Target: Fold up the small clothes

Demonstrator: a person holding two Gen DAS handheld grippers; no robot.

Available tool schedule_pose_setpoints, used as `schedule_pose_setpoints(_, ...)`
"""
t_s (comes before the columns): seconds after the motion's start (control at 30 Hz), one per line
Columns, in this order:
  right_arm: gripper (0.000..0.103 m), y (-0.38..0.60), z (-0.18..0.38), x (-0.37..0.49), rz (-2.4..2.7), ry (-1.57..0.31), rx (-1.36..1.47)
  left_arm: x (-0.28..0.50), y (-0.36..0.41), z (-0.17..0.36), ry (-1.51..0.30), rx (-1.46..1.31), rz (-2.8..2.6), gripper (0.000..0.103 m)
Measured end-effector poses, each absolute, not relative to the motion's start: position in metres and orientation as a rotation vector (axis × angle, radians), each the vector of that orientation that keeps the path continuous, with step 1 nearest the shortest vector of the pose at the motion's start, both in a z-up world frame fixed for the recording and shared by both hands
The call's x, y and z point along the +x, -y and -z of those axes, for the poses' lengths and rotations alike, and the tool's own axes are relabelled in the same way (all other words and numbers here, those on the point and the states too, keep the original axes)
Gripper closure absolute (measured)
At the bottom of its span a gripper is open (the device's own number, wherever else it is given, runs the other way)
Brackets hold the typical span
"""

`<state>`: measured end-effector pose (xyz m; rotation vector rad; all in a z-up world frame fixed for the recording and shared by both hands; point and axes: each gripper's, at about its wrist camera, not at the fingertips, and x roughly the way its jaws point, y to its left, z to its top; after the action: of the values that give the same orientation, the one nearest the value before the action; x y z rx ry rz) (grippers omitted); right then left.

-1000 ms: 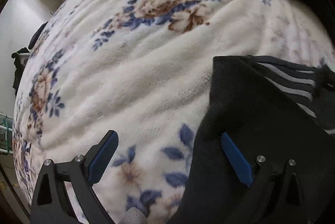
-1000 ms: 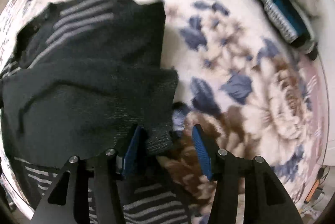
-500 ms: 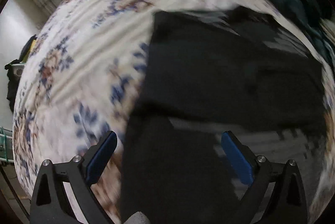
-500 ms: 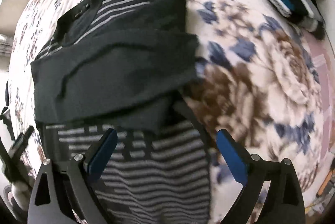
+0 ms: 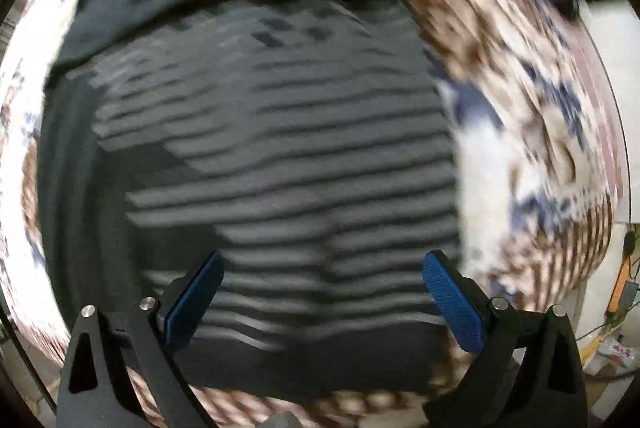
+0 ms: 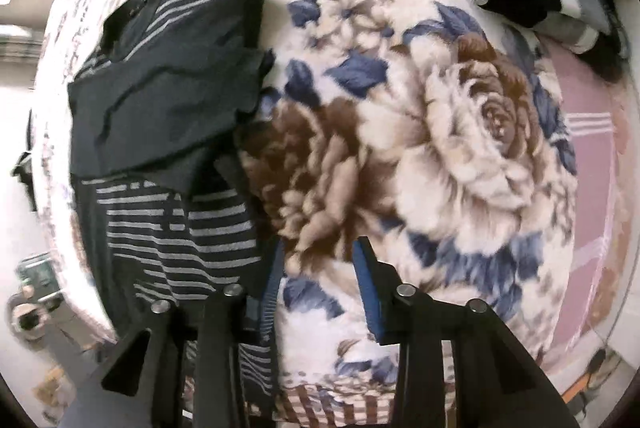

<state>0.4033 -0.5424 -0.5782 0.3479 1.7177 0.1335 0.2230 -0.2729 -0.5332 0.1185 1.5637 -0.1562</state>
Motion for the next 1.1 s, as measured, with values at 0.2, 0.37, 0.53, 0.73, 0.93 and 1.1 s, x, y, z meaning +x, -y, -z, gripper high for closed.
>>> schedule_pose_setpoints(0.2,0.034,0.575,0.601,0.461,-0.288,-1.686,0.480,0.195,0.336,0.588,-1.642,0.164,0.144,0.007)
schedule_pose_setpoints(0.37,0.034,0.568,0.639,0.530,-0.368,-1.637,0.575,0.197,0.349,0.590,-1.551,0.174,0.117,0.078)
schedule_pose_setpoints(0.53,0.036,0.532,0.684,0.599,-0.474,-1.621,0.629,0.204,0.337,0.576,-1.492,0.087,0.076,0.098)
schedule_pose_setpoints(0.73,0.095,0.483,0.693,0.616,-0.467,-1.631,0.570,0.203,0.307,0.534,-1.428,-0.027,-0.034,0.099)
schedule_pose_setpoints(0.93,0.097,0.460,0.634,0.624,-0.479,-1.595,0.490,0.197,0.232,0.468,-1.317,-0.182,-0.167,0.099)
schedule_pose_setpoints(1.1,0.097,0.413,0.571,0.640,-0.507,-1.589,0.358,0.184,0.159,0.441,-1.246,-0.278,-0.266,0.099)
